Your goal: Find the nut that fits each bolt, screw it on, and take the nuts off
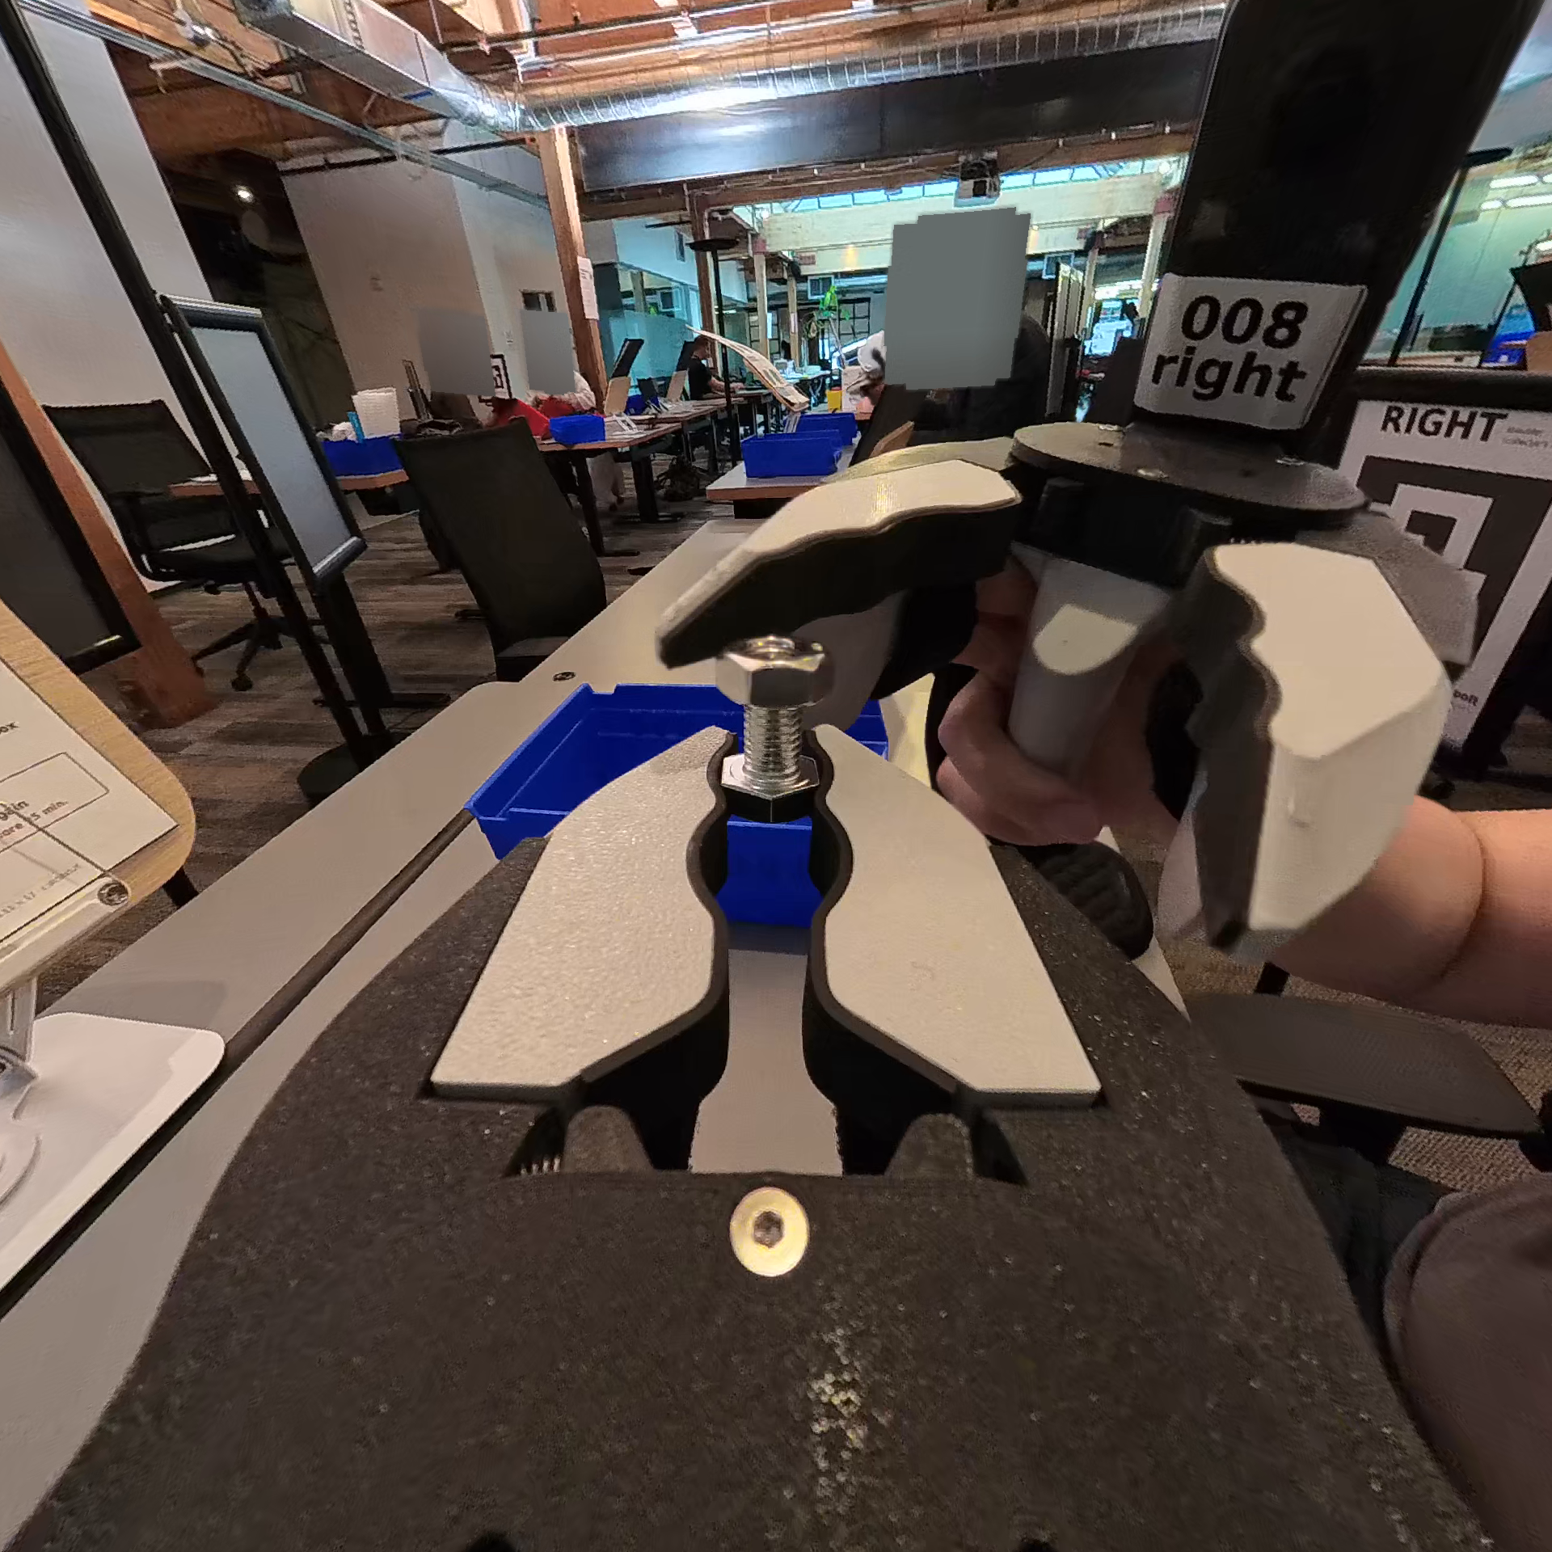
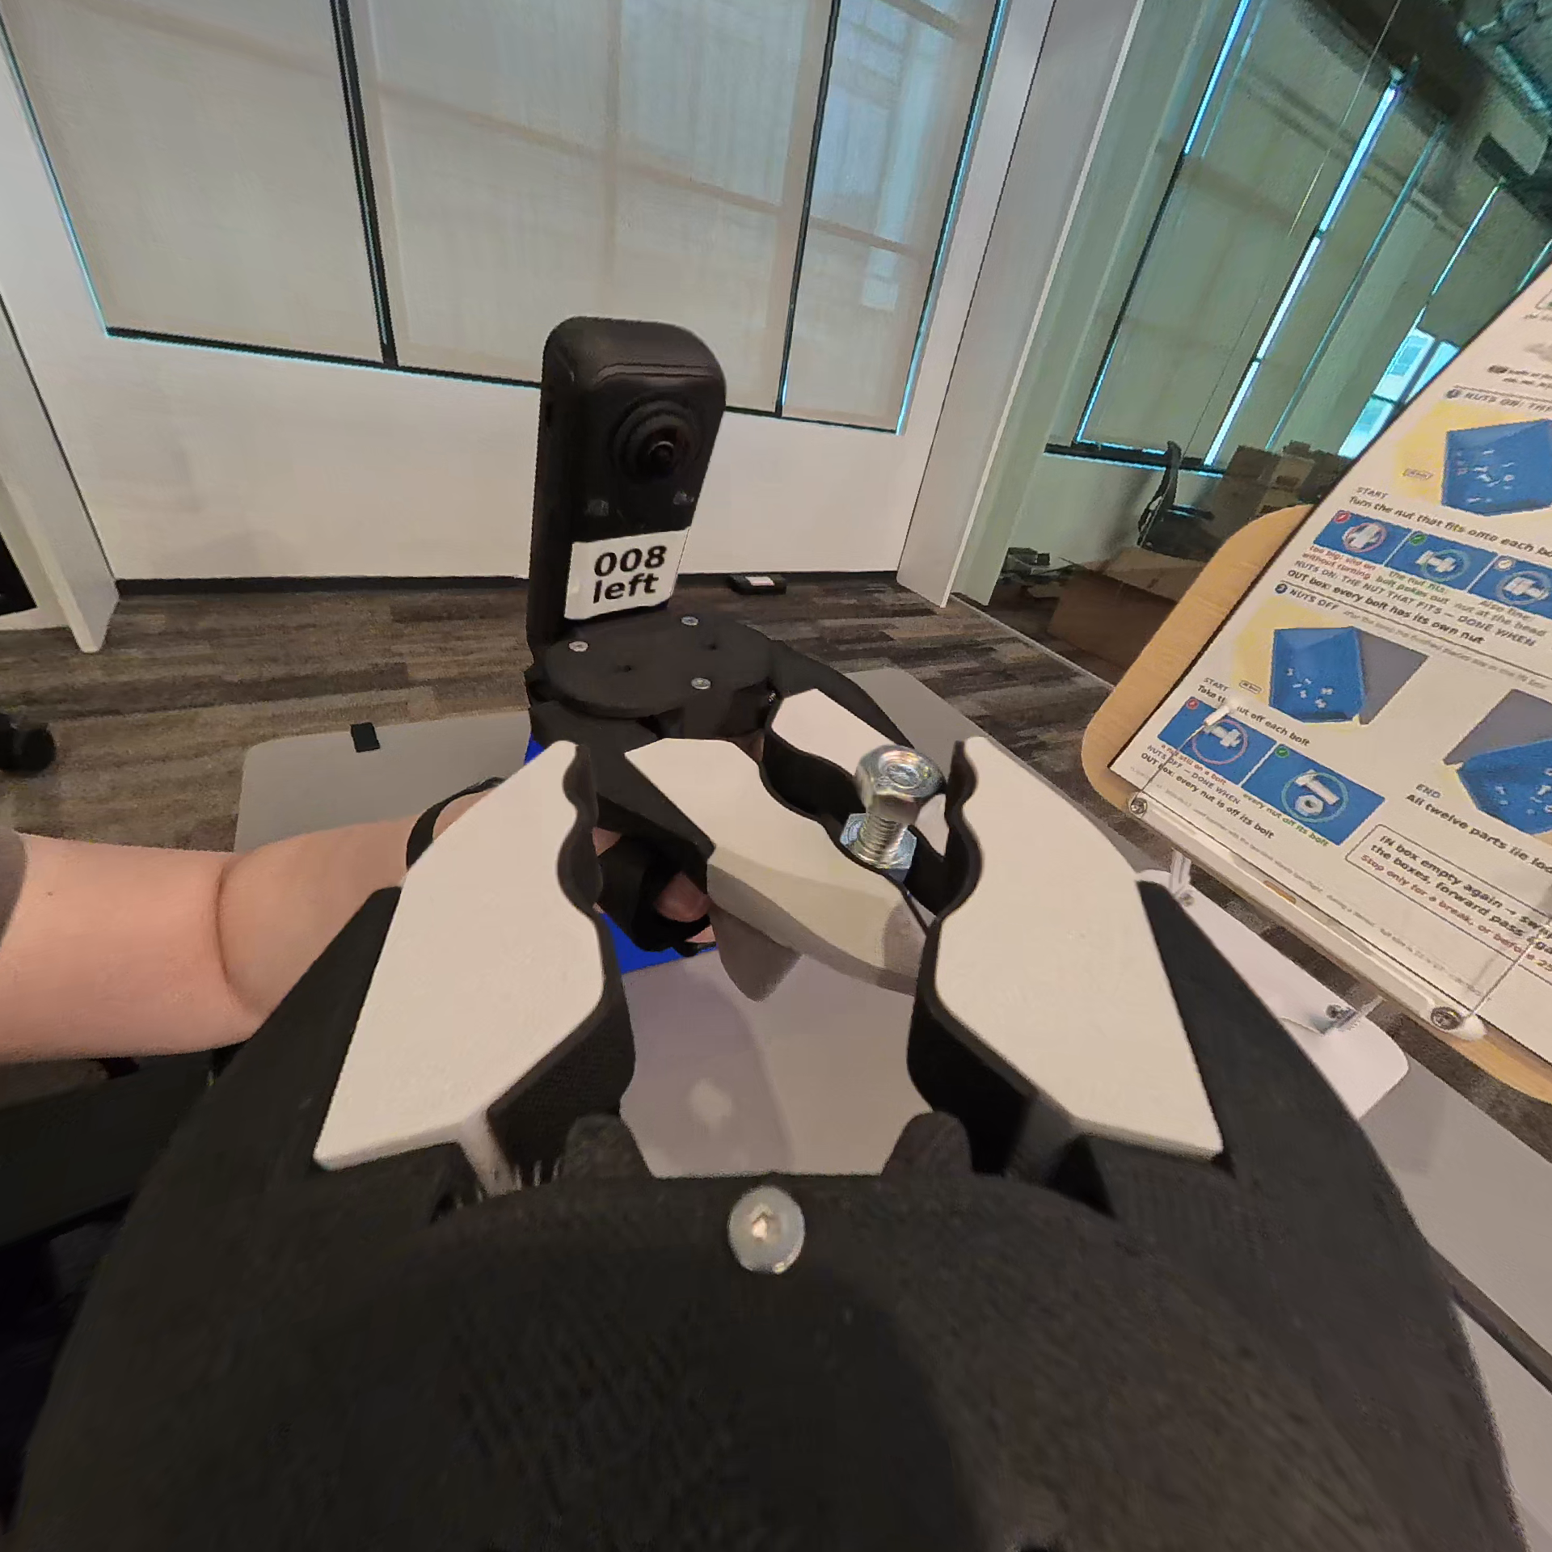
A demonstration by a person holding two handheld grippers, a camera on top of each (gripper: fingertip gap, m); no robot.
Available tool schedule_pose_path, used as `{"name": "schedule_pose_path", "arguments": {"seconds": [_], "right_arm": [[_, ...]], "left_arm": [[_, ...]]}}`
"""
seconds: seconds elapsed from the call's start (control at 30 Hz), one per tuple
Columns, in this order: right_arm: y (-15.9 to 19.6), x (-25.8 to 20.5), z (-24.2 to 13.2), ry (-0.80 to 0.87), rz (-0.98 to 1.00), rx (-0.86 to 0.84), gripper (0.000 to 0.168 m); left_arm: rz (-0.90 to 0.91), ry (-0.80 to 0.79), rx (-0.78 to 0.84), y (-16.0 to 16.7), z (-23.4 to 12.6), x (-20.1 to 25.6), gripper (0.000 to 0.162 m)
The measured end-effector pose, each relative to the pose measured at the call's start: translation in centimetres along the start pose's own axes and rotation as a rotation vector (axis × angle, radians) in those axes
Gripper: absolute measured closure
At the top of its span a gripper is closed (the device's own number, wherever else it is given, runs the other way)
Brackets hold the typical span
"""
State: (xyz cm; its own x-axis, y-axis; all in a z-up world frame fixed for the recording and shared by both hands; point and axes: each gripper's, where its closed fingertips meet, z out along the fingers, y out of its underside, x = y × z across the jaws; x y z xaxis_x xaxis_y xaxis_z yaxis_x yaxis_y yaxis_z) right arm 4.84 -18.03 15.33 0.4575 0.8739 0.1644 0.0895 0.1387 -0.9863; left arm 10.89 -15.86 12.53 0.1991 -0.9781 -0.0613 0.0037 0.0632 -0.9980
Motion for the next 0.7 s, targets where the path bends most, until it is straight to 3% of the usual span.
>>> {"name": "schedule_pose_path", "arguments": {"seconds": [0.33, 0.5, 0.7], "right_arm": [[-0.5, 0.0, -1.3, 0.061, -0.008, 0.037, 0.09], [-0.2, -0.4, 0.4, 0.035, -0.011, -0.01, 0.086], [0.1, -1.0, -1.2, 0.057, -0.012, -0.046, 0.092]], "left_arm": [[-0.015, 0.006, 0.019, -0.5, -0.4, 0.1, 0.148], [0.008, 0.026, 0.015, -0.4, -0.1, 0.8, 0.148], [-0.008, 0.0, 0.03, -0.8, -0.5, 0.0, 0.148]]}}
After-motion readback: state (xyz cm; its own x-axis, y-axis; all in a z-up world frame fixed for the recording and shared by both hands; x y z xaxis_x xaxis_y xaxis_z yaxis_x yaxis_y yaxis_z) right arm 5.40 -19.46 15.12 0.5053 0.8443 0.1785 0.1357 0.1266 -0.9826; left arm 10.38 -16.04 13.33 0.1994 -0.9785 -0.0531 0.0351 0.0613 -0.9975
